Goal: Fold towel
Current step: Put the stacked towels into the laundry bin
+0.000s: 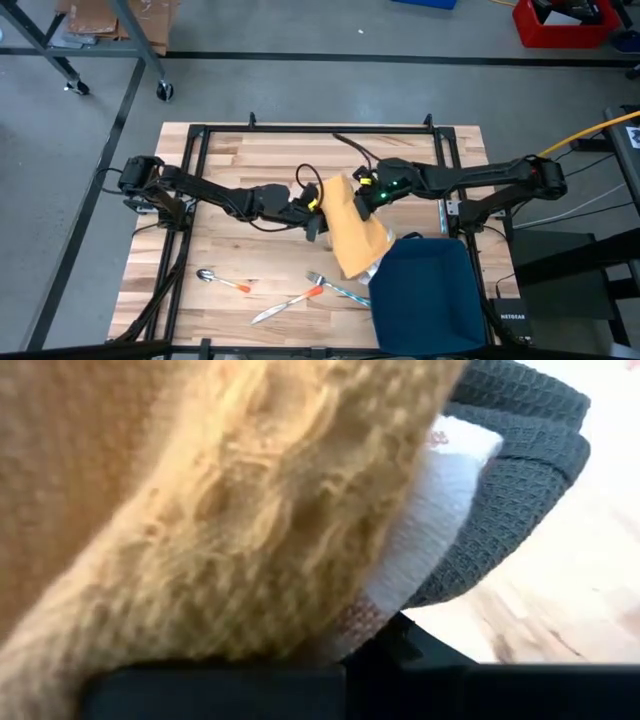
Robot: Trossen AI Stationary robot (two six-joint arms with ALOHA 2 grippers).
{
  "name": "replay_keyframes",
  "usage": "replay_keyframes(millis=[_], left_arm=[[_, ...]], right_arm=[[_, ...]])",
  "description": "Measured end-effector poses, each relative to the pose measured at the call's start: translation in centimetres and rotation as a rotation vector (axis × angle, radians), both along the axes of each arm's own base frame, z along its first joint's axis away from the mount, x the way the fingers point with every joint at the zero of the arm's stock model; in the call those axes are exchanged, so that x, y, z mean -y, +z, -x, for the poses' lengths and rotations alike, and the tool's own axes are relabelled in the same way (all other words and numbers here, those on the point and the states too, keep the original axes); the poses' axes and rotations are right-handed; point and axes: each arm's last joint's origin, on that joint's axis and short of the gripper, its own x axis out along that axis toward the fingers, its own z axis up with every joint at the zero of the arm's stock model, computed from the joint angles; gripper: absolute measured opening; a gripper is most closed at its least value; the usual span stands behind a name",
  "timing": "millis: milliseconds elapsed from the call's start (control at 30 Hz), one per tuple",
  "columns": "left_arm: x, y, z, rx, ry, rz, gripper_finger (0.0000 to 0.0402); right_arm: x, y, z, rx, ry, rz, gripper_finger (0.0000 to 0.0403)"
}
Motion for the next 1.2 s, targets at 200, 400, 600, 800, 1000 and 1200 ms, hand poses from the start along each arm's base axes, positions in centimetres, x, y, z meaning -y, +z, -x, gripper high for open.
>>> replay_keyframes(millis=[200, 400, 600, 800, 1000, 1200], left_arm=[[1.1, 1.6, -0.4, 0.051, -0.005, -0.02, 0.0003], [2.6, 1.9, -0.4, 0.058, 0.006, -0.04, 0.0002], [4.2, 1.0, -0.7, 0.035, 0.034, -0.037, 0.0002], [5.9, -0.5, -3.1, -0.003, 0.01, -0.015, 0.0002], [7.4, -0.8, -5.1, 0.001, -0.036, -0.013, 0.0002], [9.2, -1.3, -6.6, 0.011, -0.081, -0.005, 0.0001]], right_arm=[[-1.7, 1.7, 1.1, 0.066, -0.005, 0.022, 0.0007], [-3.4, 2.1, 1.9, 0.063, -0.038, 0.046, 0.0007], [-4.8, 1.7, 2.3, 0.02, -0.056, 0.08, 0.0007], [-7.0, 0.9, 3.3, -0.07, -0.039, 0.107, 0.0007], [-9.8, 0.1, 4.9, -0.176, -0.062, 0.079, 0.0007], [-12.7, 0.0, 6.8, -0.192, -0.103, 0.047, 0.0007]])
